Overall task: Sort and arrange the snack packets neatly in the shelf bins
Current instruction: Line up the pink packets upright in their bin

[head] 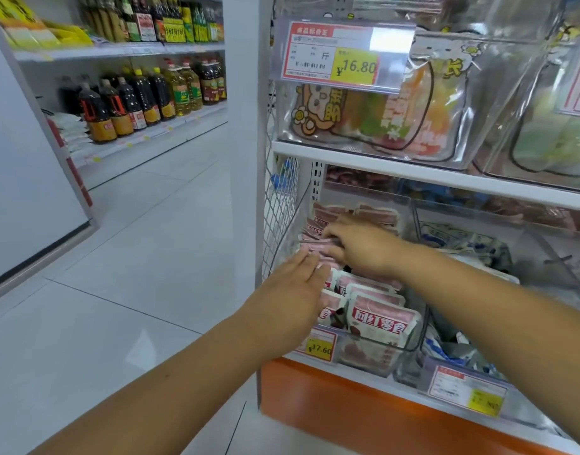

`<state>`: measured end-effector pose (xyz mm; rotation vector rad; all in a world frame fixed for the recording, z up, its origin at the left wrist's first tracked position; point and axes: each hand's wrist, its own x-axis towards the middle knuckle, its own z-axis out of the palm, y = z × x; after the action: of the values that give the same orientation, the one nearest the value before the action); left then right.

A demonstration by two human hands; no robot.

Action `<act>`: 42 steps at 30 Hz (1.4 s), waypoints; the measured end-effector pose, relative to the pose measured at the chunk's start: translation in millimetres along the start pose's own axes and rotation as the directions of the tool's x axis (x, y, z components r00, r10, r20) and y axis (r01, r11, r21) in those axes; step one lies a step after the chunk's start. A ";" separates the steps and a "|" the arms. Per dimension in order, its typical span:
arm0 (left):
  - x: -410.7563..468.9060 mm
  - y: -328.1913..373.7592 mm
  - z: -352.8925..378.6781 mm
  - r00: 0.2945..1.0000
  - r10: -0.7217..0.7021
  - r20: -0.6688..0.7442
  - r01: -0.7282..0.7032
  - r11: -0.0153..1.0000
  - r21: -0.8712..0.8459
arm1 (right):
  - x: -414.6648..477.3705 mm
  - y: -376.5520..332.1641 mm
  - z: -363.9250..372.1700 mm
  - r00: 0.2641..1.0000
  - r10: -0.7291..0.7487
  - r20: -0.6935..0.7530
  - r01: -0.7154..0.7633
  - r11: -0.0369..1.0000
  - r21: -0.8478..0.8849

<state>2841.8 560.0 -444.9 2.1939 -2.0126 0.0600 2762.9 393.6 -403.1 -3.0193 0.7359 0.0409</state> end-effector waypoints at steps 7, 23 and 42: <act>5.2 1.6 2.3 0.999 0.005 0.038 -0.008 0.998 0.061 | 22.1 10.5 -8.4 0.989 0.145 -0.014 -0.142 0.979 0.149; 29.4 7.1 7.6 0.980 -0.162 0.115 0.160 0.987 0.024 | 52.0 33.1 -1.7 0.974 0.052 0.222 -0.071 0.994 0.080; 50.9 1.3 8.0 0.983 -0.162 0.080 0.163 0.987 -0.001 | 84.7 69.3 0.3 0.985 0.130 -0.116 -0.108 0.978 0.179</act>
<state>2844.5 508.5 -445.6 2.3832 -1.8605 -0.0561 2806.2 293.1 -408.1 -2.8311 0.8810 -0.2039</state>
